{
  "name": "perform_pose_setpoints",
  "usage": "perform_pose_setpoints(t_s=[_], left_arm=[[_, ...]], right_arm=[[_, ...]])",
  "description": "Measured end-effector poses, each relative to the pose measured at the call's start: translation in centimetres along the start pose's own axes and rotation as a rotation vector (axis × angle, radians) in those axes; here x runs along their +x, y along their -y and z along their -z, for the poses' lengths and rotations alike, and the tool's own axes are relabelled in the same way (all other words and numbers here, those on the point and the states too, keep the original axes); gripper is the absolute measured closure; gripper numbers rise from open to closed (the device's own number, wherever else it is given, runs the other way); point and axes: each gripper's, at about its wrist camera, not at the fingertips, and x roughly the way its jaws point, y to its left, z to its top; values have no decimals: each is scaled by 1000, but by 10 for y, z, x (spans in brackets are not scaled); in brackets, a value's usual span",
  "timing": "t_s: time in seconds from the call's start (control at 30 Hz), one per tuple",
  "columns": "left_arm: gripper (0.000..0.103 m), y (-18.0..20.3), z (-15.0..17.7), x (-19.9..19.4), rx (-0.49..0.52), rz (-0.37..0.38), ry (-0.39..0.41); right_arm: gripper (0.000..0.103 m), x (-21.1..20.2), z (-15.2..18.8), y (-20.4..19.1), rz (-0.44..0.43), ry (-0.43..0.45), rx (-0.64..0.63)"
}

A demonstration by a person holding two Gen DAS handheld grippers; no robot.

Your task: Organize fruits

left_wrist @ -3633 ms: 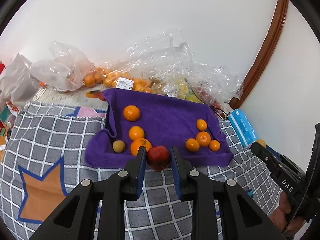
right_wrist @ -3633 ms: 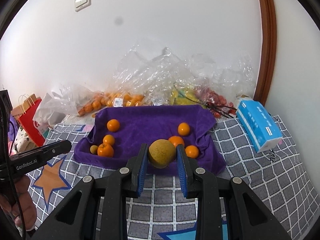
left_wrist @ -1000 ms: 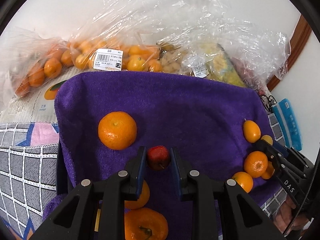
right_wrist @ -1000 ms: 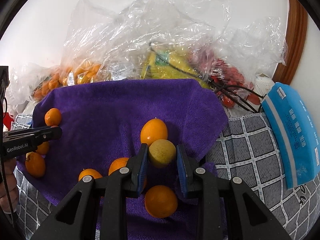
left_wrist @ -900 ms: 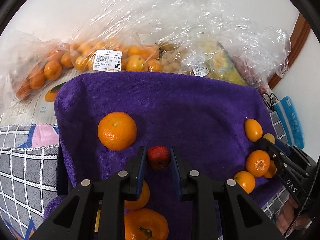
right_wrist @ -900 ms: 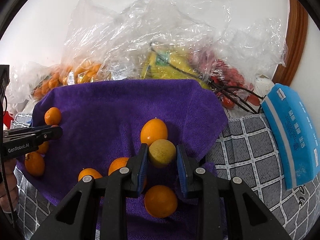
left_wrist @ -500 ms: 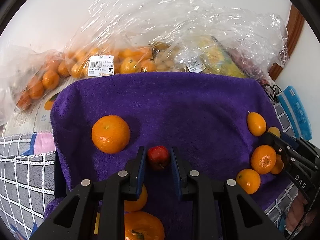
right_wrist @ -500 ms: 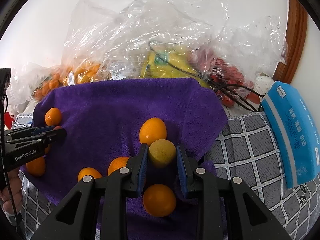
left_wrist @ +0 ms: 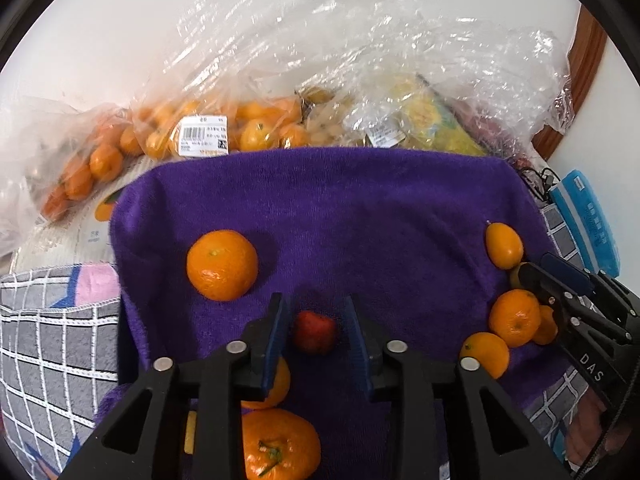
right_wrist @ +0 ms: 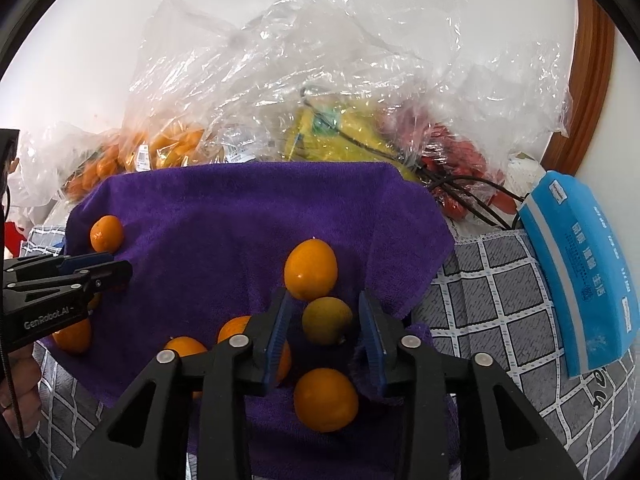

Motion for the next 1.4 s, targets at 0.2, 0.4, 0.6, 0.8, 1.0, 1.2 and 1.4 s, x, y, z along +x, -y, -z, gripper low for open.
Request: perform_pose_setpoints(t_s=[0.2, 0.4, 0.6, 0.8, 1.0, 1.2, 1.4], left_arm=[[58, -4, 0, -29, 6, 0, 47], [54, 0, 9, -66, 26, -38, 106], [53, 0, 28, -104, 13, -44, 138], [38, 4, 55, -146, -11, -48, 200], [34, 6, 86, -181, -42, -38, 244], [24, 11, 115, -208, -49, -46, 287], [19, 16, 136, -224, -53, -61, 312]], right_arm=[[57, -27, -4, -7, 18, 43, 13], [52, -67, -7, -23, 24, 106, 12], [45, -117, 1, -36, 30, 146, 27], [44, -163, 24, -41, 27, 145, 49], [41, -198, 48, -40, 34, 151, 88], [15, -231, 77, -42, 39, 203, 82], [9, -250, 94, -37, 56, 221, 106]])
